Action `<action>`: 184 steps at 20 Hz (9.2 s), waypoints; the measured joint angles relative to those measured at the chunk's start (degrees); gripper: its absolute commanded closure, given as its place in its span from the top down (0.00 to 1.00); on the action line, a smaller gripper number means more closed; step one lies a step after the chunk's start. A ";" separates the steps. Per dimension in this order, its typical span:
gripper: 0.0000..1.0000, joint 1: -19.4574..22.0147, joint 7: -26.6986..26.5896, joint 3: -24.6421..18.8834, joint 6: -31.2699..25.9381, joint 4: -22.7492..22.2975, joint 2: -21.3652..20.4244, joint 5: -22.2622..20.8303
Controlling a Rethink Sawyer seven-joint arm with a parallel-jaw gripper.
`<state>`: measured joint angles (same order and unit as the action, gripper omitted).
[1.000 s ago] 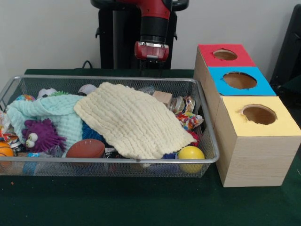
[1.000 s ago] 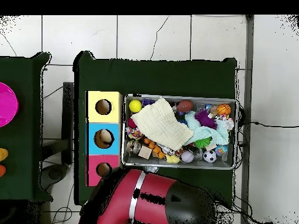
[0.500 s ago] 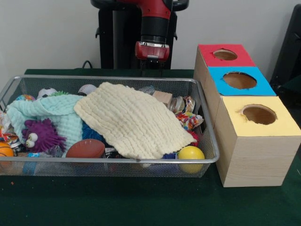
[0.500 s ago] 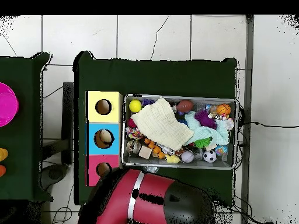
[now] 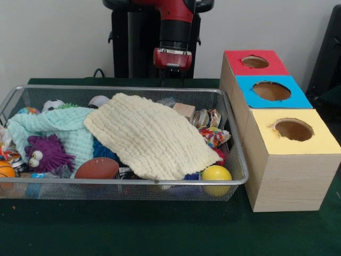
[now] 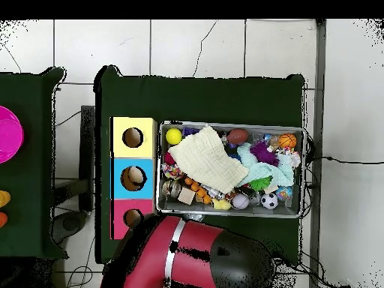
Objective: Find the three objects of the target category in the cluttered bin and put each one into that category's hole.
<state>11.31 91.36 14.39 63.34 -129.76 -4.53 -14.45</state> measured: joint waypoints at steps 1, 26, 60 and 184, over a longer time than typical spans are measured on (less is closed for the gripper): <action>1.00 0.00 0.01 -0.02 0.00 0.14 0.34 0.01; 1.00 0.40 0.75 -0.35 5.75 0.49 3.20 0.01; 1.00 0.54 0.77 -1.38 18.34 1.52 4.32 0.16; 0.00 1.81 0.77 -0.98 12.72 -1.81 2.12 4.44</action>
<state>13.12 92.13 13.40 76.06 -131.57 -2.41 -10.01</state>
